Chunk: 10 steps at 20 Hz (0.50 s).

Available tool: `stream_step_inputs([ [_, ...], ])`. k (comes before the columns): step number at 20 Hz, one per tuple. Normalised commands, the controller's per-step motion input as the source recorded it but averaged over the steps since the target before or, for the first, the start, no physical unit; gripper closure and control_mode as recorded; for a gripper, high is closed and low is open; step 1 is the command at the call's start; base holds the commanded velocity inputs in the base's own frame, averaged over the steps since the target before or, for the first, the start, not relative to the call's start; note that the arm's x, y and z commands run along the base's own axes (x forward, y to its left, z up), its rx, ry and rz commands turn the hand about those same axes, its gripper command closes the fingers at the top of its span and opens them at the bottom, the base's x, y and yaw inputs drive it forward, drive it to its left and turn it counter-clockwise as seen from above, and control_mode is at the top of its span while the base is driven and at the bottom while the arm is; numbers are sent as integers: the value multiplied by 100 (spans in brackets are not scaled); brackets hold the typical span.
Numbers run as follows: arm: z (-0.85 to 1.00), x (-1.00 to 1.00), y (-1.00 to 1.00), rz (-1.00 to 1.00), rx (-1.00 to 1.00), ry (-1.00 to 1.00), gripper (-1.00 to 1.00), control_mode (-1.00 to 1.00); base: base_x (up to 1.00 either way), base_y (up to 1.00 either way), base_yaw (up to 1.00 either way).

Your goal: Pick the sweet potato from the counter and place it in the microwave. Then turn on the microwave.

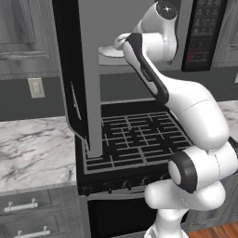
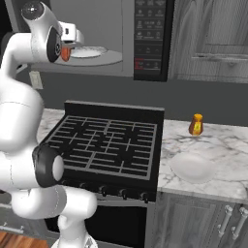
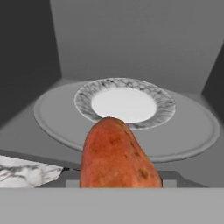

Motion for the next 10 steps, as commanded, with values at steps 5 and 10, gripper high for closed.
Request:
stream_step_inputs([
  [5, 0, 26, 0, 1, -1, 0, 100, -100, 0, 0, 0],
  [10, 0, 25, 0, 1, -1, 1, 100, -100, 0, 0, 0],
])
